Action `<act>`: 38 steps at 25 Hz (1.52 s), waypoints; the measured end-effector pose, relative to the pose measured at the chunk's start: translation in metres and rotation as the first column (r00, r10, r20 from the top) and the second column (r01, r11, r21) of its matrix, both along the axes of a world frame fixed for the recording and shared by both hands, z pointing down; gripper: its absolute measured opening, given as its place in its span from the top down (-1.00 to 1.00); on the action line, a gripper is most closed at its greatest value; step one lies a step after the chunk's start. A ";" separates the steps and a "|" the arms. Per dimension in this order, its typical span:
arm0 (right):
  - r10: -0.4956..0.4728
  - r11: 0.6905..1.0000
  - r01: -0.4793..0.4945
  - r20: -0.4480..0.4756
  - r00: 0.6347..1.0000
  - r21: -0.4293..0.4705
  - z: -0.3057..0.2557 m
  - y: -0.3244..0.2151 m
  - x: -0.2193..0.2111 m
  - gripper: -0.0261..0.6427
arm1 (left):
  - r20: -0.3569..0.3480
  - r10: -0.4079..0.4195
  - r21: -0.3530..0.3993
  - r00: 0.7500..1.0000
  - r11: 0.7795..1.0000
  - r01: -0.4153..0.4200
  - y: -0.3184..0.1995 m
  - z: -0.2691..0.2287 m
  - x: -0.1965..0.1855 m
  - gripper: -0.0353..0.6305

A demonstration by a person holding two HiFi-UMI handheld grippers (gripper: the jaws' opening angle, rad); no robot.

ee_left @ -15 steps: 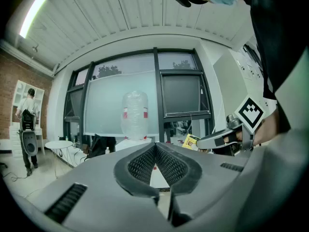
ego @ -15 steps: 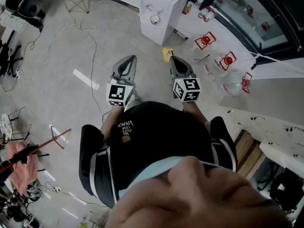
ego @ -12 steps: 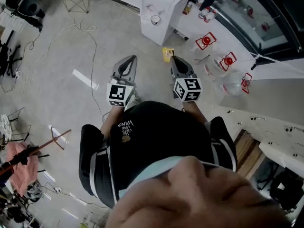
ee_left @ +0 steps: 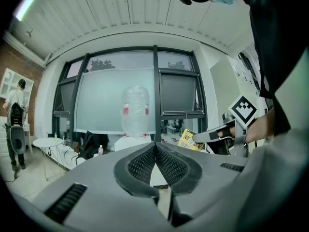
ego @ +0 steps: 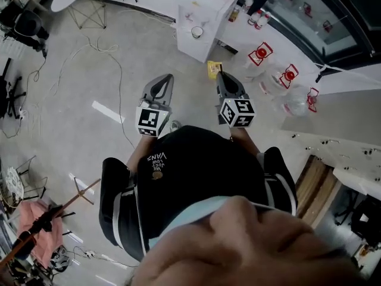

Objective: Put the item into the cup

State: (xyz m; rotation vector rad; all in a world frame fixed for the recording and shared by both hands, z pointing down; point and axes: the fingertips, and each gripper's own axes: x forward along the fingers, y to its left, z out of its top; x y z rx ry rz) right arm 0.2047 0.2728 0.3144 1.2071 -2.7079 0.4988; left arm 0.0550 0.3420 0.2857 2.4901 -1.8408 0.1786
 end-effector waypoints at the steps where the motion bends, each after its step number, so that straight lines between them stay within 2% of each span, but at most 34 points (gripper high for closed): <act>1: 0.015 1.000 -0.015 0.003 1.000 -0.003 0.000 -0.002 -0.009 0.79 | 0.002 0.013 -0.003 1.000 1.000 -0.013 -0.004 0.000 -0.011 0.83; 7: 0.087 0.996 -0.087 0.011 0.996 -0.018 0.005 -0.020 -0.048 0.79 | 0.018 0.098 -0.023 0.995 0.995 -0.098 -0.029 0.006 -0.055 0.83; 13: 0.126 0.991 -0.127 -0.013 0.992 -0.046 0.016 -0.044 -0.061 0.79 | -0.019 0.106 -0.044 0.994 0.993 -0.106 -0.060 0.019 -0.079 0.83; 26: 0.092 0.994 -0.094 -0.033 0.995 -0.056 0.025 -0.148 -0.070 0.79 | -0.008 0.076 -0.061 0.997 0.995 -0.076 -0.165 0.025 -0.091 0.83; 38: 0.023 0.996 -0.026 -0.037 0.999 -0.081 0.046 -0.237 -0.066 0.79 | 0.002 0.043 -0.076 0.999 0.996 -0.042 -0.257 0.043 -0.078 0.83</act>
